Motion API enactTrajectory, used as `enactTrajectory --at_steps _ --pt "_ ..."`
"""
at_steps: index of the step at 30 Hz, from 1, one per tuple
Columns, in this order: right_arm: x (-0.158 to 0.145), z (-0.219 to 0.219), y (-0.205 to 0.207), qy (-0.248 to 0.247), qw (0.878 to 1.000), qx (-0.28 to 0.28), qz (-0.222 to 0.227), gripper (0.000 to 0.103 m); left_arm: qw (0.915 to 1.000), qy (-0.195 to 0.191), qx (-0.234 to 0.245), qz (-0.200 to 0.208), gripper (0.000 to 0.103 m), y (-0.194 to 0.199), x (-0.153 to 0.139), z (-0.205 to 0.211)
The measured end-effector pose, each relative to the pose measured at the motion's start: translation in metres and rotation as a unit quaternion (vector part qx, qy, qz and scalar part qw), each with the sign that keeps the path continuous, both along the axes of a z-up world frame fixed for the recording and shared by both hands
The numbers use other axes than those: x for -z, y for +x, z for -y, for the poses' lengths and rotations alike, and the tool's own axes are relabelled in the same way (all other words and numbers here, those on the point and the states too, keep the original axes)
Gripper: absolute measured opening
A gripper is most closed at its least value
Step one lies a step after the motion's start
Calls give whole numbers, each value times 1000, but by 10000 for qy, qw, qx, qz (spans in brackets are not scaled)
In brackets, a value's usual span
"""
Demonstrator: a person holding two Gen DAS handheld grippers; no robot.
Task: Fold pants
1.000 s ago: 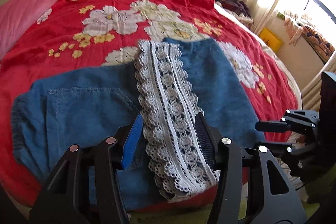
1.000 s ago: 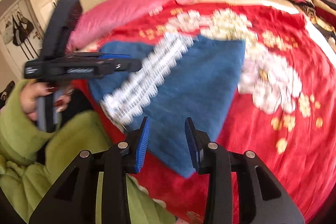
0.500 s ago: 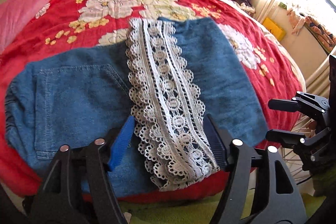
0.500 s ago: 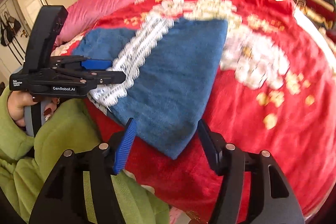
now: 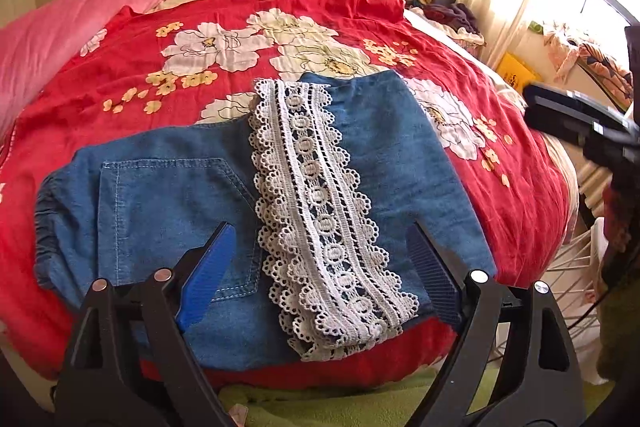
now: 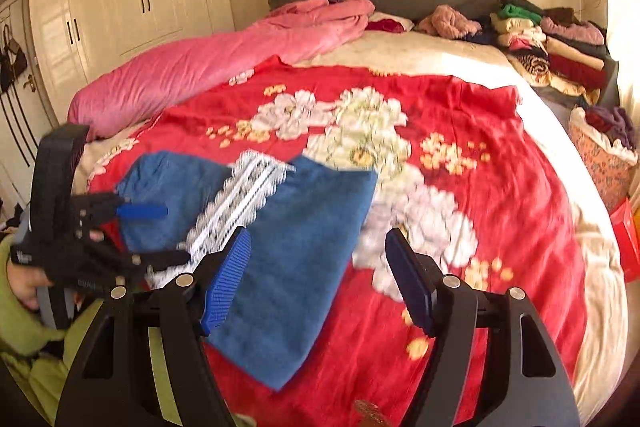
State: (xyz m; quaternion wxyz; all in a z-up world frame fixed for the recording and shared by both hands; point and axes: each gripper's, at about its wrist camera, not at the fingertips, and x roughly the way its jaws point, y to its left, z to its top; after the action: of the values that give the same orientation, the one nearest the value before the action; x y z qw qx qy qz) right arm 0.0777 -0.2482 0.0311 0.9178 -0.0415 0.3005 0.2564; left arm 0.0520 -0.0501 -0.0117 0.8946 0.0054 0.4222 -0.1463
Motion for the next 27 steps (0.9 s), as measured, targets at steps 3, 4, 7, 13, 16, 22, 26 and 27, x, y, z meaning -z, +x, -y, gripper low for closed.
enactTrajectory --at_steps 3,4,7,13,16,22,26,27 --pt "-8 -7 11 -32 9999 -50 112 69 10000 -6 38 24 80 -1 0 3" --pt "-9 -10 17 -58 9999 -62 111 69 10000 4 45 43 80 -1 0 4" --pt "-7 -22 34 -131 9998 -153 17 69 9998 -13 171 32 73 -3 2 8" --pt "17 -57 68 -481 9967 -469 -447 69 9989 65 411 -192 43 -1 15 17" --pt "35 -75 90 -596 9939 -479 -799 69 9980 197 422 -416 43 3 29 20" --pt "79 -91 134 -701 9871 -199 -1426 69 9977 175 480 -443 45 3 34 18" --pt "84 -96 143 -676 9871 -132 -1448 69 9976 163 522 -431 45 1 35 17" --pt "85 -97 145 -676 9869 -120 -1460 69 9975 147 535 -431 46 1 35 17"
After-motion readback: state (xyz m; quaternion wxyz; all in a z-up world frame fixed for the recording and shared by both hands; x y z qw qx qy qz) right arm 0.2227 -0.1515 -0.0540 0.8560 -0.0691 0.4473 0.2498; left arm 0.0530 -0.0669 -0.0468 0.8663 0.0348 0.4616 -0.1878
